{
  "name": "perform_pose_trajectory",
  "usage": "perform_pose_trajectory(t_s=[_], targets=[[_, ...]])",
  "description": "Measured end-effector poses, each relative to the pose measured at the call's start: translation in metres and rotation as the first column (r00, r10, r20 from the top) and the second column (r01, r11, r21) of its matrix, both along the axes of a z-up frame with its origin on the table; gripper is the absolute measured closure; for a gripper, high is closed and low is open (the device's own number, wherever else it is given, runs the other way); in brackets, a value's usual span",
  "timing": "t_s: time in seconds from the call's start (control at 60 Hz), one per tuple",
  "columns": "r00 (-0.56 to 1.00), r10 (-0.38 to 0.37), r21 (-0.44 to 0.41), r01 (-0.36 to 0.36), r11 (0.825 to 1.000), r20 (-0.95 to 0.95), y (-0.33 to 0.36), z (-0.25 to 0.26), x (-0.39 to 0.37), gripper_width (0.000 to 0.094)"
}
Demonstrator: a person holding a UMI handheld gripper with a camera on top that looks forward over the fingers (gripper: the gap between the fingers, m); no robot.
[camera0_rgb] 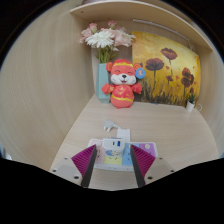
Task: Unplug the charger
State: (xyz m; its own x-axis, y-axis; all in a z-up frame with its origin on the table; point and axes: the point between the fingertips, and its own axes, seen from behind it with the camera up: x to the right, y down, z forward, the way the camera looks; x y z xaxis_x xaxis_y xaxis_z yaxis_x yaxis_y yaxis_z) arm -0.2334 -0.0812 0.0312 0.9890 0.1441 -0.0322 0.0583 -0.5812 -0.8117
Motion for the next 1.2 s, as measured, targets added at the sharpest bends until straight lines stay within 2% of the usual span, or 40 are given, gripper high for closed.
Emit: perform_pose_trajectory(t_s=[0.05,0.083,0.1,0.25,0.35,0.45,0.5,0.533,0.567,0.633,0.683,0.733,0.767,0.833,0.85,0.867,0.983,1.0,1.067,1.2], targets=[[0.999,-0.02,0.001,0.02,1.0,0.037,0.007,-0.005,0.005,0.0429],[0.999,-0.03,0.029,0.029,0.999,0.03,0.012,-0.002,0.001,0.0601],[1.0,-0.021,0.039,0.02,0.999,0.013,0.014,-0.004,0.0,0.0627],[0.999,-0.04,0.079,0.042,0.996,-0.018,0.013,-0.001,0.002,0.0725],[0.999,-0.034,0.08,0.034,0.996,-0.003,0.014,-0.003,0.001,0.0751],[1.0,-0.023,0.055,0.023,0.998,-0.016,0.014,-0.003,0.001,0.0753],[1.0,-0.018,0.005,0.018,1.0,-0.024,0.015,-0.005,0.0,0.0765],[1.0,-0.007,-0.026,0.006,1.0,-0.03,0.014,0.012,0.0,0.0768],[1.0,-0.009,0.048,0.01,0.999,-0.029,0.025,0.055,0.009,0.0769],[0.996,-0.083,0.208,0.089,0.974,-0.037,0.045,0.146,0.045,0.0769],[0.993,-0.111,0.315,0.121,0.941,-0.048,0.055,0.199,0.072,0.077],[0.989,-0.146,0.358,0.149,0.922,-0.036,0.059,0.223,0.105,0.077],[0.987,-0.16,0.363,0.155,0.919,-0.017,0.061,0.225,0.125,0.077],[0.981,-0.192,0.335,0.178,0.925,0.007,0.066,0.21,0.167,0.077],[0.983,-0.186,0.3,0.173,0.938,0.014,0.058,0.195,0.177,0.077],[0.981,-0.191,0.279,0.179,0.944,0.017,0.057,0.184,0.187,0.077],[0.975,-0.22,0.113,0.214,0.97,0.039,0.039,0.091,0.238,0.0771],[0.973,-0.227,0.107,0.222,0.969,0.043,0.036,0.072,0.241,0.077],[0.974,-0.22,0.044,0.217,0.975,0.058,0.026,0.045,0.26,0.0754],[0.976,-0.21,-0.048,0.213,0.976,0.06,0.015,-0.001,0.263,0.0726]])
